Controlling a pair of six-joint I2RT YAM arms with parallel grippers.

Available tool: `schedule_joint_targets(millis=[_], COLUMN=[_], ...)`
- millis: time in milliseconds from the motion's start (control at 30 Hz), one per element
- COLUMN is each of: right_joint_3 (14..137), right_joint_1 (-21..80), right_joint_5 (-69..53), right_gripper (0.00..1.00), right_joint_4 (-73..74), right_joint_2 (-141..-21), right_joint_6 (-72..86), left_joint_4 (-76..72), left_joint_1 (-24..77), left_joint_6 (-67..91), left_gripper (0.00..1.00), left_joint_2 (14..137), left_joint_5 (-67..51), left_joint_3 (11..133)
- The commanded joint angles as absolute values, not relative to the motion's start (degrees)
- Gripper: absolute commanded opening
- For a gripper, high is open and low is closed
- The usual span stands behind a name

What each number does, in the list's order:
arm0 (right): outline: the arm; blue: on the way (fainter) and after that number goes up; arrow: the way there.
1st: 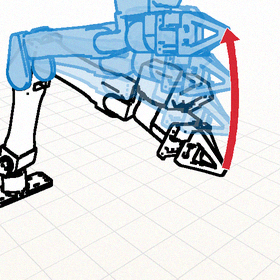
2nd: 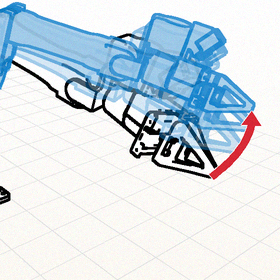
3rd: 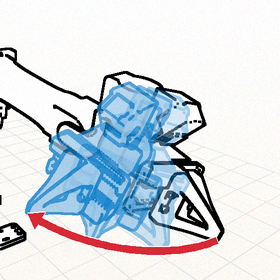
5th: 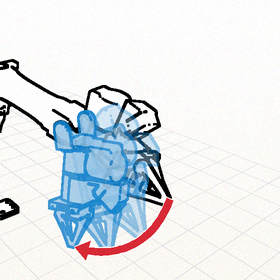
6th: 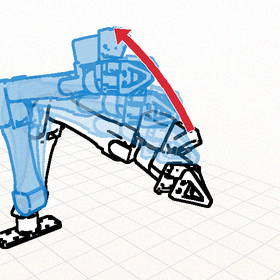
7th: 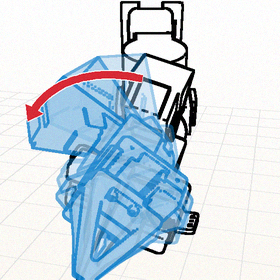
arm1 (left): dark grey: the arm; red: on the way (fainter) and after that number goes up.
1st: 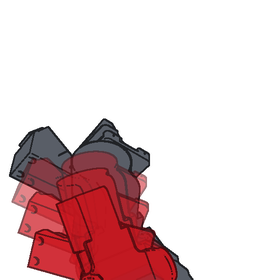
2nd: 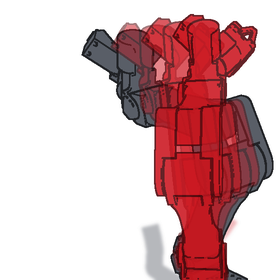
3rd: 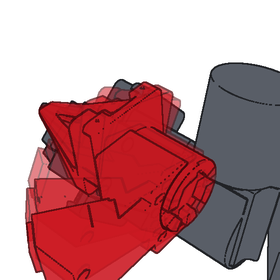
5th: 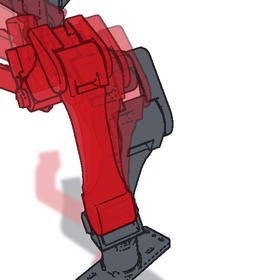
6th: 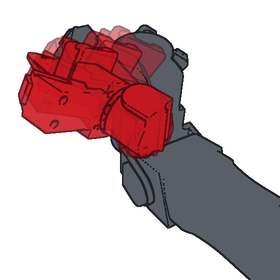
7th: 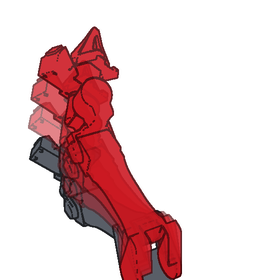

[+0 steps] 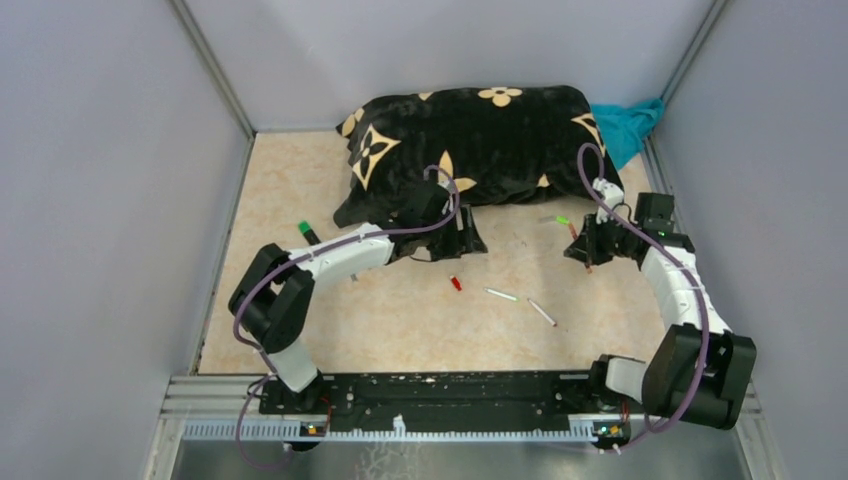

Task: Insert the pens into the pen caps

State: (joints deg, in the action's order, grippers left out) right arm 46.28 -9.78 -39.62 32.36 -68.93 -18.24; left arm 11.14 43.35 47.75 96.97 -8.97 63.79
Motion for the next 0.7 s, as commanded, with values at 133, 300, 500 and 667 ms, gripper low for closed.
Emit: schedule_joint_targets(millis=[133, 300, 500, 667], right_joint_3=[48.17, 47.87, 53.34, 58.73], right_joint_1=[-18.17, -20.01, -18.64, -13.66], right_joint_5=[-43.11, -43.09, -38.96, -33.89], right_gripper=[0.0, 0.0, 0.0, 0.0], right_joint_4=[28.09, 27.5, 26.13, 22.11], right_joint_2=[-69.43, -70.21, -81.54, -89.71], right_joint_6=[-15.93, -16.13, -19.34, -18.89], left_joint_4=[-1.18, -11.97, -15.15, -15.6], left_joint_1=[43.5, 43.51, 43.43, 43.42], left_joint_6=[16.5, 11.64, 18.83, 22.6], left_gripper=[0.75, 0.74, 0.64, 0.59], left_joint_2=[110.48, 117.51, 123.04, 125.28], left_joint_5=[-26.68, -28.72, -27.34, -22.25], left_joint_3=[83.27, 88.27, 93.36, 94.18])
